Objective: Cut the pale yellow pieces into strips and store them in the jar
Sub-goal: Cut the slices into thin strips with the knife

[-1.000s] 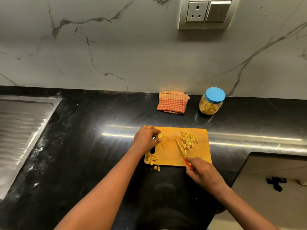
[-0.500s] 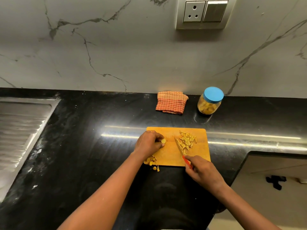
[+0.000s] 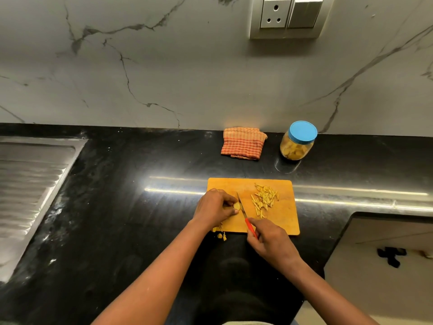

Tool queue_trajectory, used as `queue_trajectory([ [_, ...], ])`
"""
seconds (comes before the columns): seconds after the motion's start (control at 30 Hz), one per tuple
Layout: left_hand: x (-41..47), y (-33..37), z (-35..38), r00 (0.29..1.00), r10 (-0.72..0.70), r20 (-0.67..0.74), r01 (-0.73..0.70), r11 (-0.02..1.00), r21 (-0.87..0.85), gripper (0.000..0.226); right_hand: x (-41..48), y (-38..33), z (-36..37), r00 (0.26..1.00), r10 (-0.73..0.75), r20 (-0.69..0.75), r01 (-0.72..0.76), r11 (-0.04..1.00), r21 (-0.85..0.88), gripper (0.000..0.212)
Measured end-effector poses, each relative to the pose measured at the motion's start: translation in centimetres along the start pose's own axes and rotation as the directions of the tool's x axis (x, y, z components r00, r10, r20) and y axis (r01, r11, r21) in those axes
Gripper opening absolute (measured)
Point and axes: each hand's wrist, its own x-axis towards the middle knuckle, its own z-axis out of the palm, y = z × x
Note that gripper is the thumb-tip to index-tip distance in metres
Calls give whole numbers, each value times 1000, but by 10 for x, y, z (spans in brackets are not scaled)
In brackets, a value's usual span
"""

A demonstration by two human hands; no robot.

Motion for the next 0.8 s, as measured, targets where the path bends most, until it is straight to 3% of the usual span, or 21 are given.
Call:
queue_trajectory([
  [0.8, 1, 4, -4, 1000, -12, 3, 12, 999, 31, 35, -3, -2, 4, 999, -17, 51, 20, 999, -49, 38],
])
